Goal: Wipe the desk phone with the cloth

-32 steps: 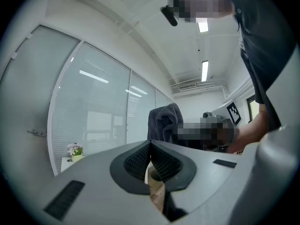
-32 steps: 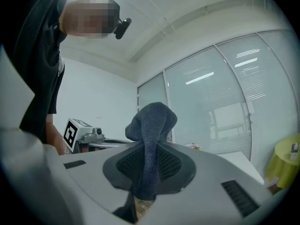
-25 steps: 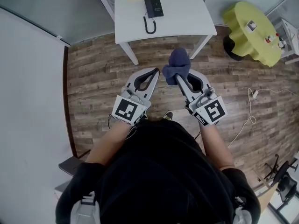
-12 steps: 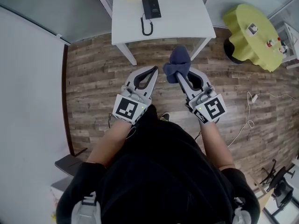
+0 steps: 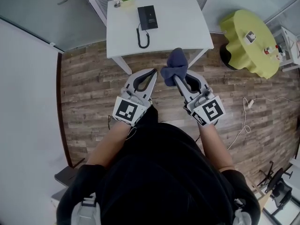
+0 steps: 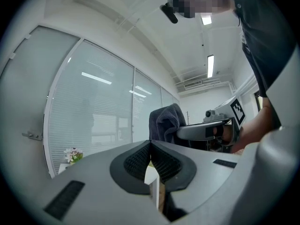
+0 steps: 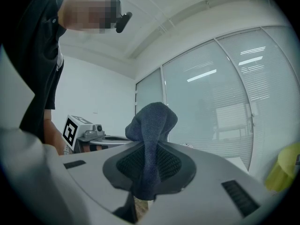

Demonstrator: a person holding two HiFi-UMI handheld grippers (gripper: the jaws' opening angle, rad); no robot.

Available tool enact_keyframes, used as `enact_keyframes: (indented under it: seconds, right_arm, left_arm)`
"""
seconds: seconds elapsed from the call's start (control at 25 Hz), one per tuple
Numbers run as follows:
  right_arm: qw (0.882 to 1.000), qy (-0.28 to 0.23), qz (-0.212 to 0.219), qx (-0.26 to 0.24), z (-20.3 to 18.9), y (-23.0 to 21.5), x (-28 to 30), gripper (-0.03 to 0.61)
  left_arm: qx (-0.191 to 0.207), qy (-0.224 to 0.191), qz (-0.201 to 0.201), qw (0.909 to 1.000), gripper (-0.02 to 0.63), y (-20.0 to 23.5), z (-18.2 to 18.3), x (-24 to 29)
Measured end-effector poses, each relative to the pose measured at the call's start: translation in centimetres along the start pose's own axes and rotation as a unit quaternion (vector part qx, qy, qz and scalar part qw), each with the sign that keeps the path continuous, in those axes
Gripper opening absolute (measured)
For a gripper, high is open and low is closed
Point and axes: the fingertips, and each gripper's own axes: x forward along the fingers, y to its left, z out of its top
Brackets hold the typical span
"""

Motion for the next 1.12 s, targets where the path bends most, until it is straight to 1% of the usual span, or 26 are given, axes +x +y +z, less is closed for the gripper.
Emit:
enact_keyframes:
  seconds: [0.32,0.64,0.84,0.96,1.12]
  right_arm:
    - [1.000,0.013,0.000,-0.002,-0.1,-4.3,6.6,0.063]
    - [1.000,0.026,0.000,0.002,-0.6,-7.3,12.3,0.063]
    - [1.000,0.031,-0.006,0.002,-1.1,-8.8,14.8,0.063]
    - [0.999,0.034,-0.009,0.003,-1.6,-9.7,16.0,0.063]
    - [0.999,0.037,0.001,0.005,-2.0,-11.1,16.7,0.063]
  left_arm:
    - [-0.020,-0.016,0.001,0.9997,0.009,6.6,-0.4,4.0]
    - [-0.011,0.003,-0.011,0.9999,0.009,12.3,-0.9,6.5]
    - [-0.015,0.002,-0.016,0.9998,0.009,15.1,-1.6,7.8]
    - [-0.012,0.007,-0.010,0.9999,0.009,16.7,-1.9,8.4]
    - [-0.023,0.002,0.002,0.9997,0.009,17.9,-2.6,9.6]
